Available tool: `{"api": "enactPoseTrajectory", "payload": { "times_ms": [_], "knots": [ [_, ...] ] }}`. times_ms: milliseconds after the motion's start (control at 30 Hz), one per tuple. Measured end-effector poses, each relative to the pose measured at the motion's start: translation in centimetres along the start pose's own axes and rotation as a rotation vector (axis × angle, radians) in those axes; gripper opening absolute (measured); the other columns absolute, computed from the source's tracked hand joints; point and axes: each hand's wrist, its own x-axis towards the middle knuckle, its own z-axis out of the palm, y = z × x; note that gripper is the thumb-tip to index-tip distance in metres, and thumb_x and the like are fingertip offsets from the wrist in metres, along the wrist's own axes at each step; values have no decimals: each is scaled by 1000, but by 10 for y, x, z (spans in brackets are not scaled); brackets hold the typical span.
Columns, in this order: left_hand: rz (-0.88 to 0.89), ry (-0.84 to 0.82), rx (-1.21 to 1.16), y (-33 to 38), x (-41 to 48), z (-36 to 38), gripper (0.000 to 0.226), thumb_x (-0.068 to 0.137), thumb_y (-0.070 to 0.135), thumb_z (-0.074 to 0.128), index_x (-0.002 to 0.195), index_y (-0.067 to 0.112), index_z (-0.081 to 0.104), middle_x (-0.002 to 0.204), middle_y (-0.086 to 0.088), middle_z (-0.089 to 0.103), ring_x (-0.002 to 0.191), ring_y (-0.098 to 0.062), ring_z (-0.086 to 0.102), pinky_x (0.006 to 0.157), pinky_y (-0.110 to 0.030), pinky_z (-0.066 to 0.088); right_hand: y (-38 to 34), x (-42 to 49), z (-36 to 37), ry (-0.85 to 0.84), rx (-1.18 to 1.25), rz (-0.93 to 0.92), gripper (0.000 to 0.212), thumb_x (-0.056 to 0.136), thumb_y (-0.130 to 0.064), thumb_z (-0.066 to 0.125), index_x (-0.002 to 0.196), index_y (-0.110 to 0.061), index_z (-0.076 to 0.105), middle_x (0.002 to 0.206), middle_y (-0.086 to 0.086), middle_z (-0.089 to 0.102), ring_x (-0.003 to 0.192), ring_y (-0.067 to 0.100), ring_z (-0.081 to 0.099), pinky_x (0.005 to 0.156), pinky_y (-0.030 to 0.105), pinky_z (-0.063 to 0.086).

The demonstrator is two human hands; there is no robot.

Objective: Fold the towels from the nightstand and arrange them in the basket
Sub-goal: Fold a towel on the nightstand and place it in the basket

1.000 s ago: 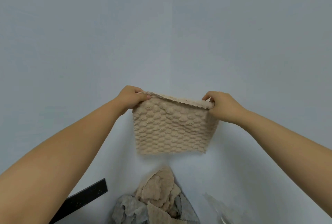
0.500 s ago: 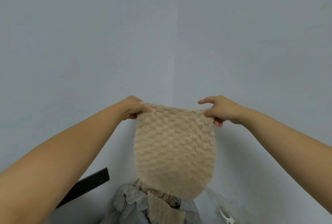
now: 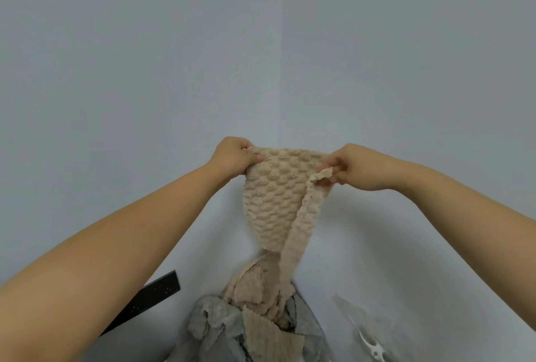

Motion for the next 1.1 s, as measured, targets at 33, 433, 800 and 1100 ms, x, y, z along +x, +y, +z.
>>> {"api": "enactPoseTrajectory", "payload": {
  "times_ms": [33, 433, 800, 1100],
  "knots": [
    [23, 25, 1, 1, -1, 2, 16, 83, 11, 71, 71, 8, 62, 78, -10, 64, 75, -22, 63, 77, -37, 58, -1, 1, 2, 81, -92, 0, 41, 90, 3, 49, 79, -34, 65, 74, -12, 68, 71, 6, 64, 62, 11, 43],
    [-42, -239, -155, 16, -22, 31, 14, 94, 11, 58, 90, 5, 70, 79, -8, 68, 69, -14, 63, 69, -22, 58, -8, 2, 10, 219, 166, -24, 17, 83, -6, 69, 72, -18, 72, 69, -2, 68, 64, 5, 58, 62, 15, 45],
    [11, -289, -278, 18, -39, 42, 19, 96, 14, 54, 102, 6, 70, 74, 0, 68, 67, -7, 62, 74, -22, 57, -11, 10, 18, 302, 238, 30, 23, 72, -21, 82, 62, -10, 64, 52, -9, 54, 40, -5, 45, 41, 7, 33],
    [78, -435, -442, 12, -39, 42, 36, 81, -10, 64, 116, 0, 63, 83, -7, 62, 86, -19, 61, 87, -27, 54, -11, 15, 13, 381, 219, 73, 27, 73, -24, 81, 63, -7, 63, 55, -5, 53, 50, 3, 45, 50, 16, 37]
  ]
}}
